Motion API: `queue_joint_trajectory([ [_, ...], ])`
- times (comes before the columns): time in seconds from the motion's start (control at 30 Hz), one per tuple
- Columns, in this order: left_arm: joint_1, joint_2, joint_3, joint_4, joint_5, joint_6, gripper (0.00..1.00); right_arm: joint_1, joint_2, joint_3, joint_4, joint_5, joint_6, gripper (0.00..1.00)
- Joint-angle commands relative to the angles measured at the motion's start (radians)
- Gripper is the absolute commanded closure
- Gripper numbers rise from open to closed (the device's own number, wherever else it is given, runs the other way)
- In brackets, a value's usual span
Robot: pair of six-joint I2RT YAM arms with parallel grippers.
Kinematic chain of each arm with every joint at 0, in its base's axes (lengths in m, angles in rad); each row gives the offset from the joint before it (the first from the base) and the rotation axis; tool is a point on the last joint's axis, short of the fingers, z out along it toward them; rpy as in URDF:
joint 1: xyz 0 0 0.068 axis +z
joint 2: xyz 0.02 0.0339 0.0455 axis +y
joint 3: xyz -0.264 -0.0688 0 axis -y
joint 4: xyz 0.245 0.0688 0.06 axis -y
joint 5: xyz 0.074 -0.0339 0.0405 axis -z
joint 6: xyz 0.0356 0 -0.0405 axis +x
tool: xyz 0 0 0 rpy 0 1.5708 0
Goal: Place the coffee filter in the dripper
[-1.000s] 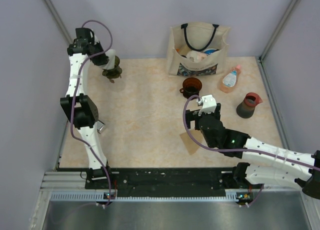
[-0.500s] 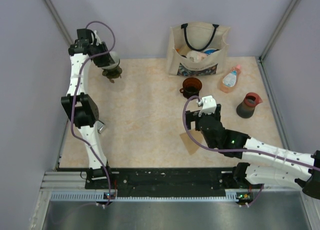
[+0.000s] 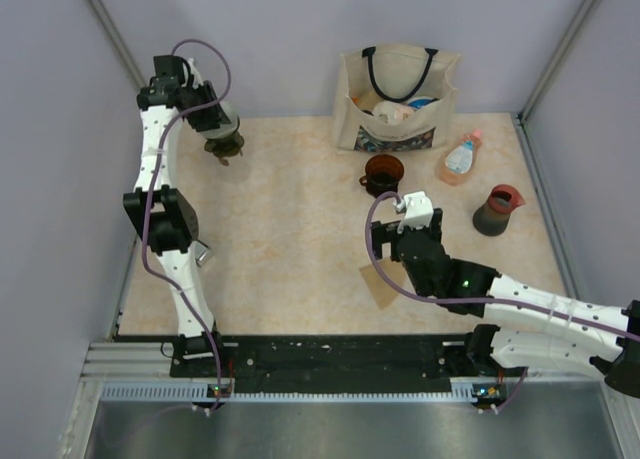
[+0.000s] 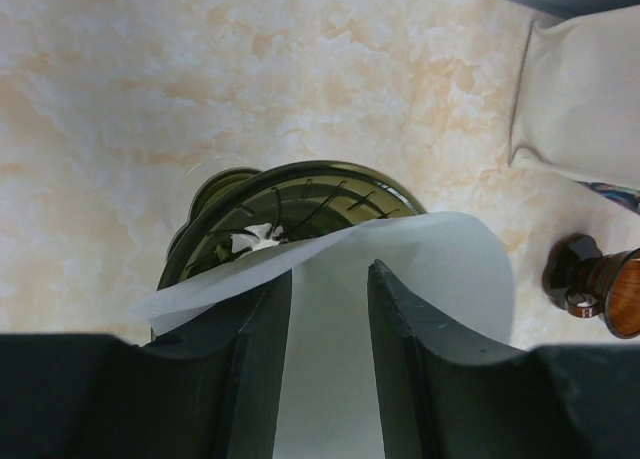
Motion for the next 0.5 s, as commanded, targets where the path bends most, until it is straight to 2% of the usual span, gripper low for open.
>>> queue_joint_trajectory([
  [0.0,-0.006,-0.024,0.105,0.031,0.035,-0.032,0.56,-0.008,-0.018,0.001,0.020,0.020,0.010,0.02],
  [0.27,-0.009,-0.139,0.100,0.035,-0.035,-0.050,0.53,-0.009,-0.023,0.005,0.015,0.033,0.011,0.02],
  [0.43,-0.024,-0.240,0.087,0.038,-0.002,-0.066,0.25,-0.027,-0.018,0.039,-0.011,0.028,0.027,0.01],
  [0.47,-0.040,-0.276,0.067,0.048,0.003,-0.064,0.13,-0.040,-0.017,0.048,-0.029,0.023,0.031,0.01],
])
